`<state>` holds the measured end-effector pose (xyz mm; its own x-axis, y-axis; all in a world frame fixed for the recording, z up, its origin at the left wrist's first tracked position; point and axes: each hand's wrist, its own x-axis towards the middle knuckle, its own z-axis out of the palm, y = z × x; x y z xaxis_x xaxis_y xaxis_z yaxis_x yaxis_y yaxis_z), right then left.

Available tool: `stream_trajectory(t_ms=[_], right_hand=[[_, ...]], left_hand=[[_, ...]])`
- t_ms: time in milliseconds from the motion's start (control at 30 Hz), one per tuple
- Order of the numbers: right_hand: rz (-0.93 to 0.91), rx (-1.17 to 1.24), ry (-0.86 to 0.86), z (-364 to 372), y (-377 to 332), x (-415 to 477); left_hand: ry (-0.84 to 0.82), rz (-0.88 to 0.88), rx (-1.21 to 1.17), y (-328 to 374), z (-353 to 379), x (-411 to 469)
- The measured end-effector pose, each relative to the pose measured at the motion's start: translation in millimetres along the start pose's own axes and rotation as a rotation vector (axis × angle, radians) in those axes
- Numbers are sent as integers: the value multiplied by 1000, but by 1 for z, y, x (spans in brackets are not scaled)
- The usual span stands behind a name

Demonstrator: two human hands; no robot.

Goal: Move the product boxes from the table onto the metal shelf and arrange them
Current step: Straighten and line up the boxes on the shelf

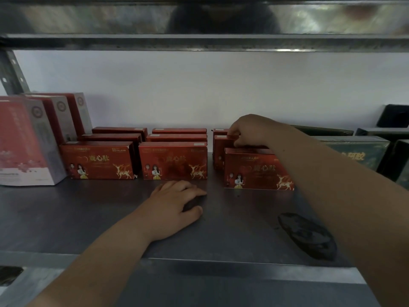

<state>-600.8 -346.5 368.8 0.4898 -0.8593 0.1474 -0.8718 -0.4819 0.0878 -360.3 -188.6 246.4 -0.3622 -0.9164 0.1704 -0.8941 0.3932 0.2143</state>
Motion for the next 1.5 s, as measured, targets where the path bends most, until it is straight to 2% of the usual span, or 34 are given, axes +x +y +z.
stream_trajectory(t_ms=[300,467,533,600,700,767,833,1067,1233,1500], right_hand=[[2,10,0,-1,-1,-4],[-13,125,150,-8,-9,-33],[-15,202,159,-7,-17,-50],[-5,224,120,-2,-25,-65],[12,93,77,8,-34,-72],[23,72,94,14,-41,-69],[7,82,159,22,-47,-64],[65,32,271,44,-38,-66],[117,53,285,47,-29,-66],[152,24,306,52,-34,-63]], left_hand=[[-2,15,-10,-1,0,0],[7,28,-2,-1,0,1],[20,36,11,0,-1,0],[153,85,19,4,-7,0],[442,167,39,8,-26,16],[578,158,140,6,-42,34],[647,117,222,-1,-49,48],[602,26,322,-32,-24,57],[488,-43,358,-36,-20,58],[509,-24,317,-36,-22,59]])
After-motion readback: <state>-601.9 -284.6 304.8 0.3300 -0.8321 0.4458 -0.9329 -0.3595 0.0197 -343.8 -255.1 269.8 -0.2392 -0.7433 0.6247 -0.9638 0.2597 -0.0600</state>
